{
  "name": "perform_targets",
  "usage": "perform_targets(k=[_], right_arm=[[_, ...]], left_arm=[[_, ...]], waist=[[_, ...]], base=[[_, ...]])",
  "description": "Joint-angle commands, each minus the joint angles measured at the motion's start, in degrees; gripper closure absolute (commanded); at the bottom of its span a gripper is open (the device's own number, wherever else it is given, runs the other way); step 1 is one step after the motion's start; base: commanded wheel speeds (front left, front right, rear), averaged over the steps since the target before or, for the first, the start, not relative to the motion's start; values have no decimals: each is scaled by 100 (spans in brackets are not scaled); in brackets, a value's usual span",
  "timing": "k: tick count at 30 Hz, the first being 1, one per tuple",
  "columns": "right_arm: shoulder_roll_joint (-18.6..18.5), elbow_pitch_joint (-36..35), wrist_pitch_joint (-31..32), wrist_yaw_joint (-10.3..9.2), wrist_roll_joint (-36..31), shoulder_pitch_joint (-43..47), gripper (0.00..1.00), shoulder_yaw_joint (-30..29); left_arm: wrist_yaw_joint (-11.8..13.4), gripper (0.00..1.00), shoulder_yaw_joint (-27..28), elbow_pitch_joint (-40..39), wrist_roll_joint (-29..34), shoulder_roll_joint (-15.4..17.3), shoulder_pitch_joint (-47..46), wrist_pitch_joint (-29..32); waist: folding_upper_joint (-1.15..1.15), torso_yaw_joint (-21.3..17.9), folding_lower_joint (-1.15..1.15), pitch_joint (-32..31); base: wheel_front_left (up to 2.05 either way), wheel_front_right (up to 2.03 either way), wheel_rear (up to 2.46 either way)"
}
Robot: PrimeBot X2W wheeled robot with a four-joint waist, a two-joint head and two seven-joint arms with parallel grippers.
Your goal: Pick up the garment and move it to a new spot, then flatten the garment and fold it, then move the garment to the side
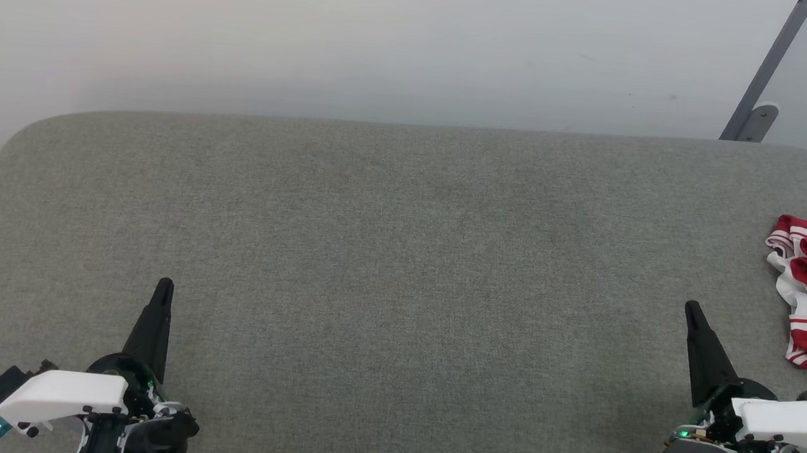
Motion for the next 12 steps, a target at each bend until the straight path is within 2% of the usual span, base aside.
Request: perform_targets(k=[1,12], right_arm=[[8,-8,8,0,23,-17,100,-6],[8,-8,7,0,23,-17,100,-6]], left_arm=[[-31,100,-6,-3,-18,13,-73,6],[-31,100,-5,-3,-18,13,-73,6]], waist=[[0,0,0,0],[0,0,0,0]], base=[[0,0,0],[0,0,0]])
